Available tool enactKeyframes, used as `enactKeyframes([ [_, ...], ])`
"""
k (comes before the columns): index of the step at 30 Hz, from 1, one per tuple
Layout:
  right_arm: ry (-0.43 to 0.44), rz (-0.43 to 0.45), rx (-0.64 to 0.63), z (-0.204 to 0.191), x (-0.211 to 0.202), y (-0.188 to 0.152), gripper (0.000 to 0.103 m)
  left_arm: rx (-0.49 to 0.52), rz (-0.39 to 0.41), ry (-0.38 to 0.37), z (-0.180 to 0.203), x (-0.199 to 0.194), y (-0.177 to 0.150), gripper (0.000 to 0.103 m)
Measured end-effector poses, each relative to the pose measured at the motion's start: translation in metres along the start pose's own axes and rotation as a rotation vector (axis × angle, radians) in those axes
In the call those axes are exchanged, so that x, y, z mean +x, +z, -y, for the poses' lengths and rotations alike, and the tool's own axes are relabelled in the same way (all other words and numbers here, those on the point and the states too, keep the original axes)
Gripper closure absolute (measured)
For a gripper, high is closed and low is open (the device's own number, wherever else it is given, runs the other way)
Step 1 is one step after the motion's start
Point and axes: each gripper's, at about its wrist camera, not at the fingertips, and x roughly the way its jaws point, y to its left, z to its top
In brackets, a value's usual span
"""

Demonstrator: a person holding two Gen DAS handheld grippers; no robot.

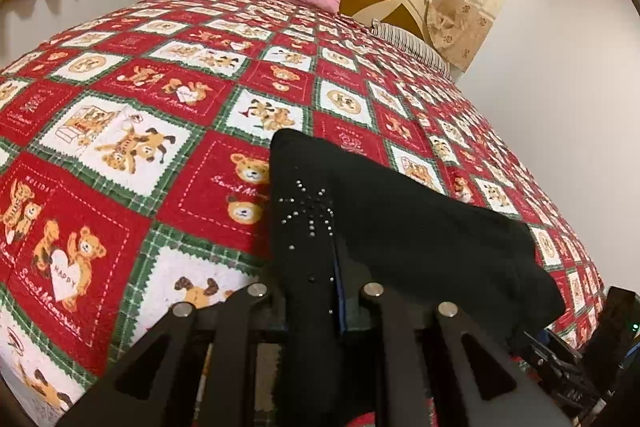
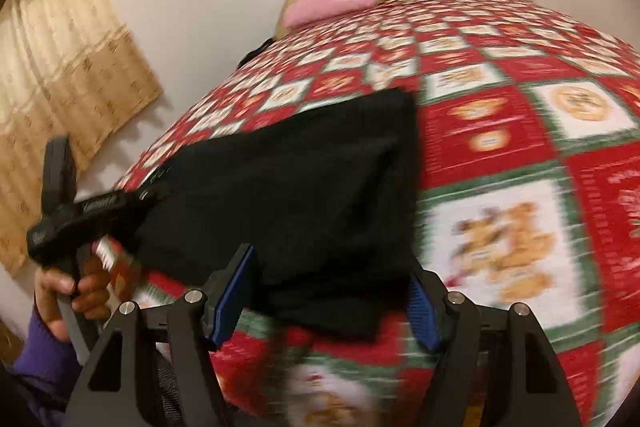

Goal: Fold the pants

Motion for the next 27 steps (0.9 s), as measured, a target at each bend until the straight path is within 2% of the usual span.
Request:
enactKeyframes([
  [2, 0.037, -0.010, 0.046, 0.004, -0.006, -0.002, 0.032, -0.005, -0.002, -0.004, -0.001, 0.001, 0.000, 0.085],
  [4, 0.119, -0.025, 0.163, 0.023, -0.012, -0.004, 0.032, -0.013, -0.006, -0.012, -0.001, 0.001, 0.000, 0.085],
  [6, 0.192, -0.034, 0.228, 0.036, -0.016, -0.005, 0.033, -0.019, -0.010, -0.016, -0.002, 0.001, 0.002, 0.085],
  [9, 0.253, -0.052, 0.243, 0.039, -0.011, 0.000, 0.033, -0.024, -0.010, -0.015, -0.003, 0.002, 0.003, 0.085],
  [12, 0.286, -0.031, 0.225, 0.034, -0.002, 0.009, 0.033, -0.026, -0.011, -0.013, -0.004, 0.002, 0.003, 0.085],
  [15, 0.265, -0.035, 0.234, 0.029, 0.011, 0.014, 0.035, -0.028, -0.015, -0.014, -0.006, 0.002, 0.003, 0.084],
  [17, 0.240, -0.047, 0.245, 0.029, 0.016, 0.015, 0.052, -0.027, -0.012, -0.013, -0.006, 0.002, 0.003, 0.084],
  [18, 0.230, -0.054, 0.278, 0.035, 0.017, 0.013, 0.070, -0.028, -0.013, -0.015, -0.006, 0.003, 0.003, 0.084],
  [19, 0.247, -0.055, 0.327, 0.043, 0.017, 0.010, 0.074, -0.029, -0.013, -0.018, -0.006, 0.002, 0.003, 0.084],
  [21, 0.232, -0.051, 0.334, 0.047, 0.012, 0.013, 0.076, -0.013, -0.007, -0.009, -0.002, 0.001, 0.003, 0.084],
  [25, 0.052, 0.000, 0.092, 0.003, -0.007, 0.020, 0.078, 0.035, 0.016, 0.013, 0.006, -0.005, 0.005, 0.086],
  [27, 0.001, 0.047, -0.008, -0.015, -0.016, 0.028, 0.078, 0.055, 0.041, 0.019, 0.011, -0.010, 0.007, 0.087],
])
